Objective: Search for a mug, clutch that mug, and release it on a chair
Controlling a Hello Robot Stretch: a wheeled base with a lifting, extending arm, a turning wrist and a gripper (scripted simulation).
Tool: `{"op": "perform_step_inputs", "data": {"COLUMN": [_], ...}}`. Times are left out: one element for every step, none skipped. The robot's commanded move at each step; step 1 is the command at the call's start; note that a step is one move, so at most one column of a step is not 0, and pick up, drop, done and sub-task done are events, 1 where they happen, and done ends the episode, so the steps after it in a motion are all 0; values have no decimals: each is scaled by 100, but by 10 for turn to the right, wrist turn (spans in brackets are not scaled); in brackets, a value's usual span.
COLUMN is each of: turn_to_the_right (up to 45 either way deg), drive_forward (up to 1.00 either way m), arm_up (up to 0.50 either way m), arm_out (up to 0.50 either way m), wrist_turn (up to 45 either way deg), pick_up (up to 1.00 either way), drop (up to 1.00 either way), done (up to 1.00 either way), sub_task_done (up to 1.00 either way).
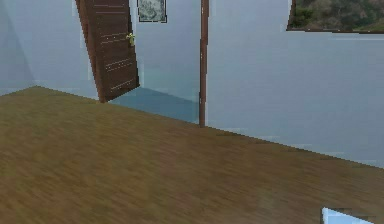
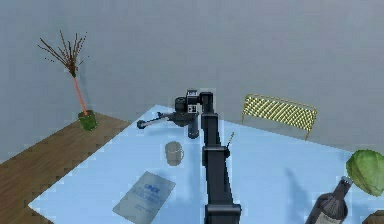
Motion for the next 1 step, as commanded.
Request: {"op": "perform_step_inputs", "data": {"turn_to_the_right": [0], "drive_forward": [0], "arm_up": [0], "arm_out": [0], "wrist_turn": [300], "pick_up": [0], "drop": [0], "done": [0], "sub_task_done": [0]}}
